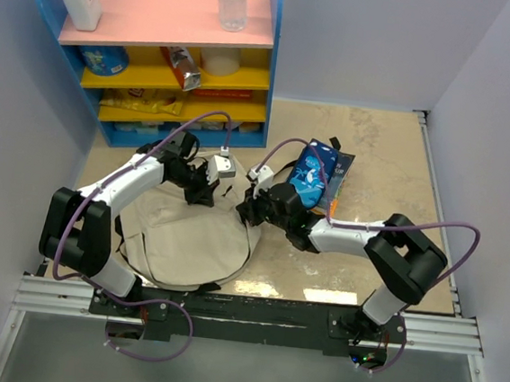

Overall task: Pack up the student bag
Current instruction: Unzip the student bag at the center of the board.

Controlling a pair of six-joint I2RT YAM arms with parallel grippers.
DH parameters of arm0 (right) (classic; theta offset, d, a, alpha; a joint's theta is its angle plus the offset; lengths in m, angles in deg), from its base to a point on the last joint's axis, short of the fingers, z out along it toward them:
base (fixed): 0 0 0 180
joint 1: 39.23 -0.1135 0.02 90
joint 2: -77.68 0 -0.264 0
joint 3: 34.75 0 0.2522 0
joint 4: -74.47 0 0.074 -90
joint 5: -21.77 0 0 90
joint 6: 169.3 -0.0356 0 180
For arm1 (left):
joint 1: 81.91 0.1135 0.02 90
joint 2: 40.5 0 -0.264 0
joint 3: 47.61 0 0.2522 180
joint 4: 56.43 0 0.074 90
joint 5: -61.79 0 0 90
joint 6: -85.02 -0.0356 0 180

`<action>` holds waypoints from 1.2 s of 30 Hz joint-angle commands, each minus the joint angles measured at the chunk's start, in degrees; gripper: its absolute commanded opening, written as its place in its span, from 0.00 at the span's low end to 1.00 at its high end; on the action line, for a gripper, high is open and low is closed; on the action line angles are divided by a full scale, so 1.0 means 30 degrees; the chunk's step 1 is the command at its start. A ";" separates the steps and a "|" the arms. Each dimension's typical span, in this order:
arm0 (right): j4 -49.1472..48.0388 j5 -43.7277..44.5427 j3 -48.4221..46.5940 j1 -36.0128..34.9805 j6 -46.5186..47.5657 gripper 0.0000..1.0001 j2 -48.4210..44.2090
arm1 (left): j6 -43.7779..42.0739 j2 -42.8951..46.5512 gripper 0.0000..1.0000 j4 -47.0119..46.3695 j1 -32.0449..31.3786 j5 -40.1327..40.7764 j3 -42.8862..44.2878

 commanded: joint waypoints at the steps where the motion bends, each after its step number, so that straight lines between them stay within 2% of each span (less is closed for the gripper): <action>1: -0.0263 0.0165 0.0651 0.0062 0.0067 0.00 -0.2197 | 0.0173 0.0266 0.00 -0.1213 0.0068 -0.0326 0.0339; 9: 0.0031 0.0106 0.2026 0.0062 -0.0430 0.00 -0.4015 | 0.2514 -0.0202 0.00 -0.3350 0.0068 0.0845 0.0103; 14: 0.0381 0.0748 0.2906 0.0062 -0.0928 0.00 -0.5040 | 0.5091 -0.1226 0.00 -0.5050 0.0010 0.1694 0.1126; 19: 0.1901 0.1717 0.3581 -0.0084 -0.1309 0.00 -0.6504 | 0.7755 -0.2338 0.00 -0.7043 0.0097 0.3862 0.2386; 25: 0.3076 0.2566 0.4372 -0.0406 -0.1894 0.00 -0.7940 | 0.8757 -0.3132 0.00 -0.7425 0.0068 0.4244 0.3325; 32: 0.3515 0.3503 0.5134 -0.1898 -0.2978 0.00 -0.8439 | 0.9929 -0.2810 0.00 -0.8597 0.0097 0.5385 0.3120; 36: 0.4365 0.4762 0.5280 -0.3945 -0.3828 0.00 -0.9550 | 1.0456 -0.2926 0.00 -0.9153 0.0068 0.5710 0.3353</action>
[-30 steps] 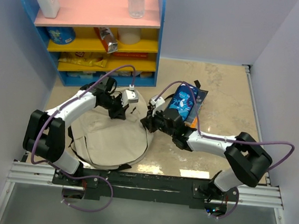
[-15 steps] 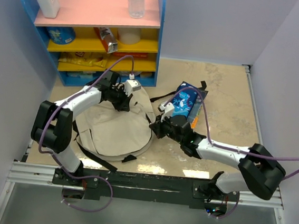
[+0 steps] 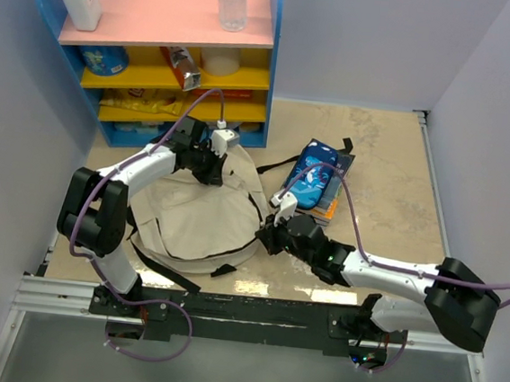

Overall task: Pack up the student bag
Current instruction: Unzip the student bag at the center of the board.

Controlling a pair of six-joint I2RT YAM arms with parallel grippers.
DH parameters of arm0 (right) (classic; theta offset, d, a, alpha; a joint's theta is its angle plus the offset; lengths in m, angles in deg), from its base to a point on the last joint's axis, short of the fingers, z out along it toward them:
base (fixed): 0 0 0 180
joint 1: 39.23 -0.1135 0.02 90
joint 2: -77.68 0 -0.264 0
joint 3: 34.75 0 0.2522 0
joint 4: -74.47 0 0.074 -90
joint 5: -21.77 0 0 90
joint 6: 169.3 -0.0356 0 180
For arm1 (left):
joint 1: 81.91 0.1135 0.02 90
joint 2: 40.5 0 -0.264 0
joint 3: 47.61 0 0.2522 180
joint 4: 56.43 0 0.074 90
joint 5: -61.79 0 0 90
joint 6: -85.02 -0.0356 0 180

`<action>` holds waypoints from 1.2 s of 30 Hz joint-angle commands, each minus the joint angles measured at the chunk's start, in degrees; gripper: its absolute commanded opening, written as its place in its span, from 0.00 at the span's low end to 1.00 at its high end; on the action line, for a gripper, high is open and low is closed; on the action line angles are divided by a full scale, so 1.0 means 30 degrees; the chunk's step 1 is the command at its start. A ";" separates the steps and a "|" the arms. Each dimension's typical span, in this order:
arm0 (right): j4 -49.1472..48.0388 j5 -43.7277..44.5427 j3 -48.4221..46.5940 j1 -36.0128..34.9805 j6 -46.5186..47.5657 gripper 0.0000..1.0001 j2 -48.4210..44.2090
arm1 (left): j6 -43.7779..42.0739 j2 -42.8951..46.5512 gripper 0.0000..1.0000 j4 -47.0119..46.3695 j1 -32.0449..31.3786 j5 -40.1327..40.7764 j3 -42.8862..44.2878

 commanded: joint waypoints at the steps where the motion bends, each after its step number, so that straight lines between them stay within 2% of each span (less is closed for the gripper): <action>1: 0.0991 0.1390 0.0167 -0.2026 -0.1693 0.00 -0.1894 | 0.0941 0.0097 0.00 -0.4193 0.0185 0.1819 0.1416; 8: 0.2254 0.2798 -0.0535 -0.4400 -0.2692 0.00 -0.3303 | 0.1879 -0.0285 0.00 -0.5012 -0.0254 0.2900 0.1271; 15: 0.3017 0.3793 -0.1883 -0.6713 -0.2957 0.00 -0.2576 | 0.2846 0.0096 0.00 -0.6010 -0.1074 0.4485 0.0509; 21: 0.1816 0.3678 -0.4019 -0.7303 -0.2226 0.00 -0.0379 | 0.3139 0.0066 0.00 -0.5775 -0.1953 0.4338 0.0422; 28: 0.1258 0.3529 -0.8120 -0.7303 -0.0702 0.00 0.4158 | 0.3491 0.0242 0.00 -0.5717 -0.2247 0.4163 -0.0047; 32: 0.1903 0.4730 -0.8360 -0.7303 -0.1138 0.00 0.4635 | 0.2965 0.0680 0.00 -0.5220 -0.2159 0.4251 -0.0106; 34: 0.1816 0.4790 -0.7632 -0.7303 -0.1344 0.00 0.4314 | 0.2642 0.0740 0.04 -0.4898 -0.2043 0.4251 -0.0048; 36: 0.1728 0.4791 -0.7189 -0.7303 -0.1607 0.00 0.3903 | 0.2671 0.0857 0.03 -0.4838 -0.1984 0.3930 -0.0106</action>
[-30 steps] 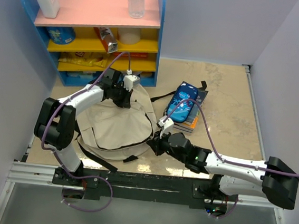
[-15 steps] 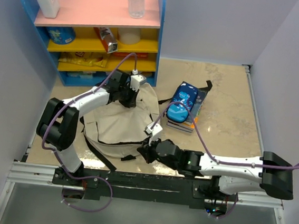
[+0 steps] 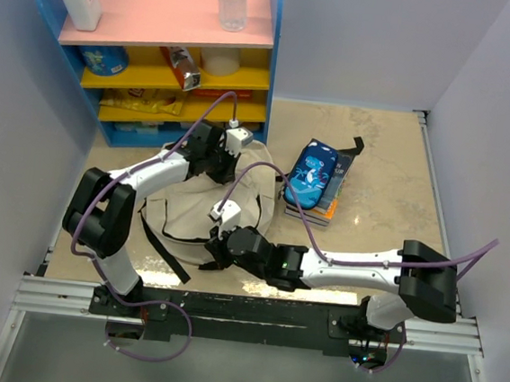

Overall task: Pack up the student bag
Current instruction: Unzip the student bag at the center of the board.

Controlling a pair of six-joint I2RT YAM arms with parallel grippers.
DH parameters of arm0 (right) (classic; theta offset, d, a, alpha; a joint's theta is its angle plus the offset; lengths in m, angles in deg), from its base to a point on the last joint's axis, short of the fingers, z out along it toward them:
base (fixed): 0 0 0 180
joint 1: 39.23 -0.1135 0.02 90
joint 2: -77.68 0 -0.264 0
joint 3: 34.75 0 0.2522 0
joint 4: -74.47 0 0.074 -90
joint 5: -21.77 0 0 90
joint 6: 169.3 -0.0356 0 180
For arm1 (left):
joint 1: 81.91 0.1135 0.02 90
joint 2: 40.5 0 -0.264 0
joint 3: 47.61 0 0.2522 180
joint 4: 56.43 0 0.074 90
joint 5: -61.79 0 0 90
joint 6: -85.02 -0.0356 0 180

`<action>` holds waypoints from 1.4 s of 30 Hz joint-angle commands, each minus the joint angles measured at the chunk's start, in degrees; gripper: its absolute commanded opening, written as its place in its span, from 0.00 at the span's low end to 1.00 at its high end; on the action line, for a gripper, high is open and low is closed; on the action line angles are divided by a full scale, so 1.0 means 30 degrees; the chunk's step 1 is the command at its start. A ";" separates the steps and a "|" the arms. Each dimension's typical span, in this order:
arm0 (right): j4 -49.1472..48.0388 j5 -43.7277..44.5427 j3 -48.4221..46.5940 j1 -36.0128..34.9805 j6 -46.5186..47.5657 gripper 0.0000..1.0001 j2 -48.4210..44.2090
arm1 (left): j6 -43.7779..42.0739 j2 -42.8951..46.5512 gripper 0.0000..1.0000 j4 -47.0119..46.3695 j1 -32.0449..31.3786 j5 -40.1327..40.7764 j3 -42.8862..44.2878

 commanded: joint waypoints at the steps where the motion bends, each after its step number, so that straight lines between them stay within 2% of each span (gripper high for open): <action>1: -0.1099 0.0419 0.0549 -0.0221 -0.0458 0.00 -0.0986 | -0.0047 0.1062 0.02 -0.1879 0.0348 0.0308 0.0112; 5: -0.1862 -0.0693 -0.0529 -0.0192 0.0098 0.00 0.0094 | 0.0597 0.0303 0.00 -0.1559 0.0202 -0.1038 0.1135; 8: -0.2445 -0.1629 -0.2256 -0.0192 0.0742 0.00 0.2025 | 0.0921 -0.0080 0.00 -0.1265 0.0055 -0.1536 0.1840; 10: -0.2186 -0.2418 -0.4036 -0.0221 0.1269 0.00 0.3520 | 0.1591 -0.0198 0.00 -0.1207 -0.0003 -0.1743 0.2103; 14: -0.1569 -0.2919 -0.5220 -0.0309 0.1622 0.00 0.4755 | 0.2005 -0.0432 0.00 -0.0914 0.0026 -0.2124 0.2543; 18: -0.1569 -0.1752 -0.3555 -0.0309 0.0951 0.00 0.3762 | 0.2181 -0.0813 0.00 -0.0533 0.0172 -0.2623 0.3187; 23: -0.1365 -0.0520 -0.0274 -0.0339 -0.0075 0.00 0.0867 | 0.2355 -0.1077 0.03 -0.0123 0.0786 -0.2739 0.3949; 28: -0.0896 -0.0080 0.2188 -0.0338 -0.1510 0.00 -0.1248 | 0.3410 -0.0758 0.01 0.0462 0.3158 -0.3238 0.4157; 30: -0.0547 0.0271 0.2629 -0.0309 -0.1920 0.00 -0.1951 | 0.3091 -0.0289 0.04 0.0667 0.3772 -0.3326 0.3718; 31: -0.0399 0.0505 0.2834 -0.0309 -0.2038 0.00 -0.2098 | 0.2712 0.0207 0.20 0.1249 0.3834 -0.3500 0.3223; 33: -0.0339 0.0565 0.3127 -0.0309 -0.2215 0.00 -0.2449 | 0.1159 0.0591 0.47 0.2334 0.3805 -0.4610 0.2926; 34: -0.0397 0.0653 0.3245 -0.0309 -0.2273 0.00 -0.2538 | 0.0401 0.0912 0.82 0.2977 0.3805 -0.4847 0.2548; 35: -0.0571 0.0595 0.3362 -0.0309 -0.2361 0.00 -0.2568 | -0.0767 0.1031 0.92 0.3331 0.3805 -0.5024 0.2457; 37: -0.0924 0.0508 0.3539 -0.0309 -0.2537 0.00 -0.2481 | -0.1944 0.1235 0.96 0.4179 0.3834 -0.4851 0.2659; 38: -0.0954 0.0449 0.3510 -0.0309 -0.2567 0.00 -0.2365 | -0.2733 0.1324 0.97 0.4214 0.3921 -0.3921 0.2777; 42: -0.0925 0.0448 0.3655 -0.0309 -0.2888 0.00 -0.2159 | -0.4991 0.1735 1.00 0.4097 0.5411 -0.3619 0.3626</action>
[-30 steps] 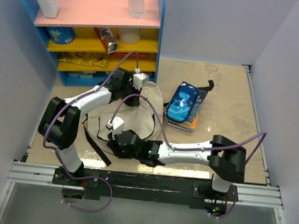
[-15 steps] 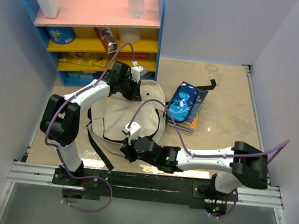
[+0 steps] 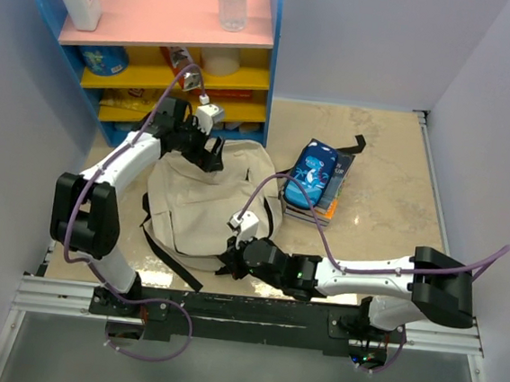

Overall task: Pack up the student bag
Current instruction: Unzip the student bag at the center of the board.

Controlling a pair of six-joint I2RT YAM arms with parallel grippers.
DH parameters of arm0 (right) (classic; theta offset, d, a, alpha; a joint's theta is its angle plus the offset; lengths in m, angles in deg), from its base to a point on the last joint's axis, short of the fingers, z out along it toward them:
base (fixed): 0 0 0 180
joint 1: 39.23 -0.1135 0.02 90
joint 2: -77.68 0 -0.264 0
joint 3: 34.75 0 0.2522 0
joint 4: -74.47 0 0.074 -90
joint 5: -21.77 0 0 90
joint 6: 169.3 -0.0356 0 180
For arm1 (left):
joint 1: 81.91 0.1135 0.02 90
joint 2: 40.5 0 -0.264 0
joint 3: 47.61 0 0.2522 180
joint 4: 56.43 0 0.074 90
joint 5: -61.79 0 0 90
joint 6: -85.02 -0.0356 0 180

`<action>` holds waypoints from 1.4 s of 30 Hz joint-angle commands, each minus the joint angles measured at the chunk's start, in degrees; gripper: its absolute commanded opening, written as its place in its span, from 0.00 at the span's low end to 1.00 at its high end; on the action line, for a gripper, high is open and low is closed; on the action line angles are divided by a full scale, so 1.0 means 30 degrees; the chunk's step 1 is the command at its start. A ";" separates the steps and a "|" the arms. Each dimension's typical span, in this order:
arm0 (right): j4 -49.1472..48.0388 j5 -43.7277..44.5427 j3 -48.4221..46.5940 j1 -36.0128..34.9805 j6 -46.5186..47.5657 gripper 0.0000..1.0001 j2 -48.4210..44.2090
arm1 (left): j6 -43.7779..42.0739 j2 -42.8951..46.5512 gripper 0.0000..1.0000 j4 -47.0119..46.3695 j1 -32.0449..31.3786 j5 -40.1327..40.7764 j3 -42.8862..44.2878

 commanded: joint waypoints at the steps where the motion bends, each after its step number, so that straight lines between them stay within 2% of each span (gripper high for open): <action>1: -0.0211 0.0470 0.0232 -0.0098 -0.0769 0.00 -0.0336 | -0.3829 0.0949 1.00 -0.0215 0.1583 0.0751 0.1295; 3: -0.0036 0.0645 0.0465 -0.0098 -0.0944 0.00 -0.0542 | -0.5732 0.0744 1.00 -0.0713 0.2255 0.1570 0.1211; 8: 0.0316 0.0647 0.0993 -0.0098 -0.1296 0.00 -0.1478 | -0.8781 0.0012 1.00 -0.5076 0.2845 0.3592 -0.1307; 12: 0.0668 0.0705 0.1287 -0.0098 -0.1443 0.00 -0.1978 | -0.9078 -0.0808 1.00 -0.7216 0.2875 0.4589 -0.1896; 18: 0.1166 0.0939 0.1053 -0.0098 -0.1502 0.00 -0.2242 | -0.9225 -0.2565 0.94 -0.7073 0.3224 0.4913 -0.1720; 20: 0.1254 0.1027 0.1024 -0.0098 -0.1444 0.00 -0.2301 | -0.9108 -0.3181 0.83 -0.6696 0.3605 0.4623 -0.1545; 21: 0.1429 0.1085 0.0936 -0.0127 -0.1443 0.00 -0.2301 | -0.9079 -0.3357 0.69 -0.6055 0.4071 0.4418 -0.1283; 23: 0.1605 0.1115 0.0877 -0.0098 -0.1443 0.00 -0.2243 | -0.9078 -0.3680 0.51 -0.5349 0.4715 0.3685 -0.1135; 24: 0.1693 0.1173 0.0877 -0.0098 -0.1443 0.00 -0.2213 | -0.9107 -0.3681 0.38 -0.4823 0.5242 0.3538 -0.1221; 26: 0.1723 0.1174 0.0877 -0.0098 -0.1472 0.00 -0.2067 | -0.9428 -0.3536 0.26 -0.4380 0.5802 0.3011 -0.1571; 27: 0.1694 0.1116 0.0877 -0.0127 -0.1444 0.00 -0.2038 | -0.9517 -0.3244 0.16 -0.4465 0.6413 0.2748 -0.2357; 29: 0.1694 0.1115 0.0848 -0.0127 -0.1415 0.00 -0.1834 | -0.9750 -0.2307 0.14 -0.4379 0.6886 0.2511 -0.3152; 30: 0.1752 0.1086 0.0761 -0.0098 -0.1356 0.00 -0.1745 | -0.9897 -0.1985 0.05 -0.3856 0.7236 0.2453 -0.3794; 31: 0.1811 0.1231 0.0702 -0.0069 -0.1268 0.00 -0.1599 | -0.9986 -0.1343 0.03 -0.3503 0.7443 0.2337 -0.4090; 35: 0.2251 0.1584 -0.0001 0.0048 -0.0421 0.00 -0.0897 | -1.1095 0.0388 0.09 -0.1132 0.8497 0.2102 -0.5234; 36: 0.2193 0.1555 -0.0205 0.0193 -0.0331 0.00 -0.0808 | -1.1332 0.0798 0.18 0.0005 0.8587 0.2014 -0.5497; 38: 0.2163 0.1119 -0.0324 0.0691 -0.0243 0.00 -0.0632 | -1.1916 0.2291 0.28 0.1036 0.8850 0.1779 -0.5587; 39: 0.2163 0.0999 -0.0411 0.0867 -0.0213 0.00 -0.0457 | -1.2036 0.2818 0.43 0.2057 0.8851 0.1721 -0.5297; 41: 0.2192 0.0736 -0.0441 0.1278 -0.0184 0.00 -0.0309 | -1.2212 0.4225 0.56 0.3058 0.8851 0.1546 -0.4566; 42: 0.2192 0.0618 -0.0383 0.1424 -0.0184 0.00 -0.0222 | -1.2184 0.4578 0.62 0.4136 0.8851 0.1312 -0.3315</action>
